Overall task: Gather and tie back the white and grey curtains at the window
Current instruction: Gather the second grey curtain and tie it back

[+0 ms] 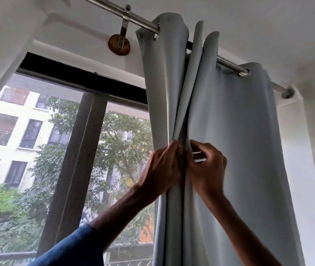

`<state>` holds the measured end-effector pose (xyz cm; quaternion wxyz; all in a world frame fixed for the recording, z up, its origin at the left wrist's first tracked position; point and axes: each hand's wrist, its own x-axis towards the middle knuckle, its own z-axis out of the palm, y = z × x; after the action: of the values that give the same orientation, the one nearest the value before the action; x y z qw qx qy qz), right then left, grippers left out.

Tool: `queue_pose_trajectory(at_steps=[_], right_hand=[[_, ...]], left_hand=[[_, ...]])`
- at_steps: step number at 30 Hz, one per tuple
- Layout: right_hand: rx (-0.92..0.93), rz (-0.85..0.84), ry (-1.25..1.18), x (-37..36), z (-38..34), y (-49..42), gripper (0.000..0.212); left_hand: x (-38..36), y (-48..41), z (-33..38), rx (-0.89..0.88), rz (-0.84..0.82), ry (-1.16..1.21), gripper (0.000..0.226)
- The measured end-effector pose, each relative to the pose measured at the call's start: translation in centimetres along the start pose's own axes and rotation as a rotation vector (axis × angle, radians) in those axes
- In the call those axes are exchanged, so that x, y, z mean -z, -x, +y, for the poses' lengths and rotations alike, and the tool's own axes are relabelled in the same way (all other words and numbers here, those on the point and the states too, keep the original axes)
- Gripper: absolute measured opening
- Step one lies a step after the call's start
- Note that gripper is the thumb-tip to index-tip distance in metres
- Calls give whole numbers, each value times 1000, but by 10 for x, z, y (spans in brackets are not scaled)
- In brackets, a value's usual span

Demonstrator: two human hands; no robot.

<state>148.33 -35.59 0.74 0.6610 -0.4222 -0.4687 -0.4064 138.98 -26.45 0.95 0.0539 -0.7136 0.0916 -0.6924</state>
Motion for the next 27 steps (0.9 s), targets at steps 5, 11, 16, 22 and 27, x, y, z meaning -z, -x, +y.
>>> queue_pose_trajectory(at_steps=[5,11,16,22,27], right_hand=[[38,-1,14,4,6,2,25],[154,-91,-6,3,6,12,12],[151,-205,-48,5,16,11,16],[-13,67,220,42,62,-29,54],[-802,77,100,80,103,-71,147]], left_hand=[[-5,-2,-8,151,-37,-108,24],[0,-24,9,341,-65,62,69],[-12,-38,3,513,-64,-44,50],[-10,-31,-4,441,-77,-121,56],[-5,-30,-8,342,-65,-78,57]])
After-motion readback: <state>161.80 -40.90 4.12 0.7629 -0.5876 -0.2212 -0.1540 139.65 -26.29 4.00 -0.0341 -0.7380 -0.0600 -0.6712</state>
